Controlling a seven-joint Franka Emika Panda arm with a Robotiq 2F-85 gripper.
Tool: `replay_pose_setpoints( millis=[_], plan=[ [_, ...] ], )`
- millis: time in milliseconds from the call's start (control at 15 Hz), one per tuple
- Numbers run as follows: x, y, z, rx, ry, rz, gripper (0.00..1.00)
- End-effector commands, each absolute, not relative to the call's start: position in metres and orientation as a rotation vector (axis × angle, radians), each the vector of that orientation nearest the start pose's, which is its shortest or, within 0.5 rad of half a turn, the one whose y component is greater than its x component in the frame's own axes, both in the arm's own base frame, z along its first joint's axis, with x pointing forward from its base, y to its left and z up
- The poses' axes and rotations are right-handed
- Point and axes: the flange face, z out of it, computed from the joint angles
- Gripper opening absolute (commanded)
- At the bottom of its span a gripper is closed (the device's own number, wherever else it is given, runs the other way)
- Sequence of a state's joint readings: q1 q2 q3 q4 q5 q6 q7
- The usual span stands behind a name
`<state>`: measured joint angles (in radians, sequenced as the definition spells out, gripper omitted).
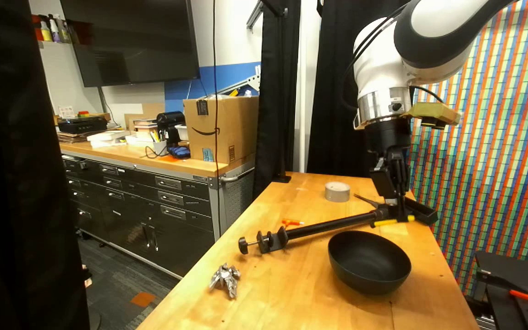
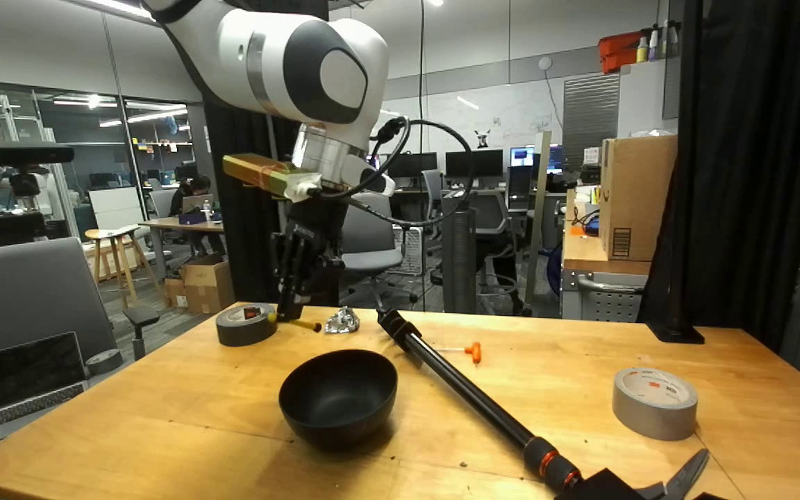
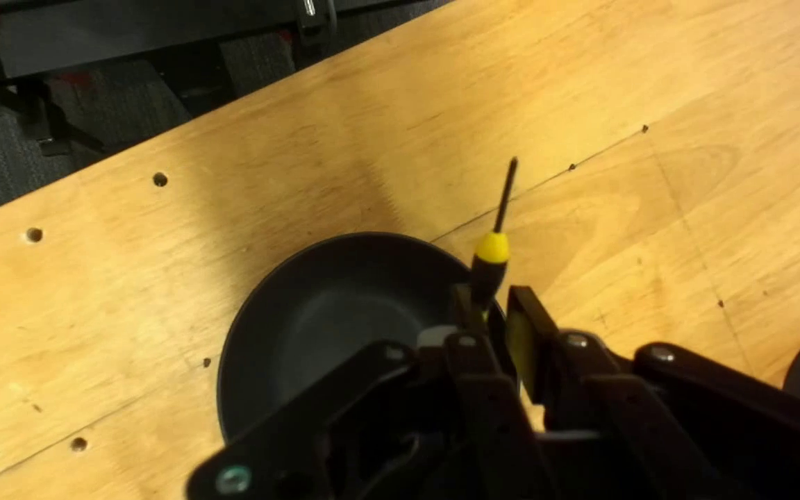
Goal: Put the yellow object in the black bowl
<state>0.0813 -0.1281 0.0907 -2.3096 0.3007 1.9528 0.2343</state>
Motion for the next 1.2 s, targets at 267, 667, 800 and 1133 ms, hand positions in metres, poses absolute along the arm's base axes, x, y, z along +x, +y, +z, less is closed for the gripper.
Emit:
replay_pose_setpoints(
  millis=[267, 667, 800, 1133],
  plan=[
    [0.464, 0.110, 0.372, -2.900, 0.264, 0.428, 0.49],
    [0.465, 0.110, 0.372, -2.899, 0.261, 0.427, 0.49],
    [0.465, 0.110, 0.372, -2.899, 0.261, 0.427, 0.49],
    [0.465, 0.110, 0.372, -2.899, 0.260, 0.427, 0.49]
  ],
)
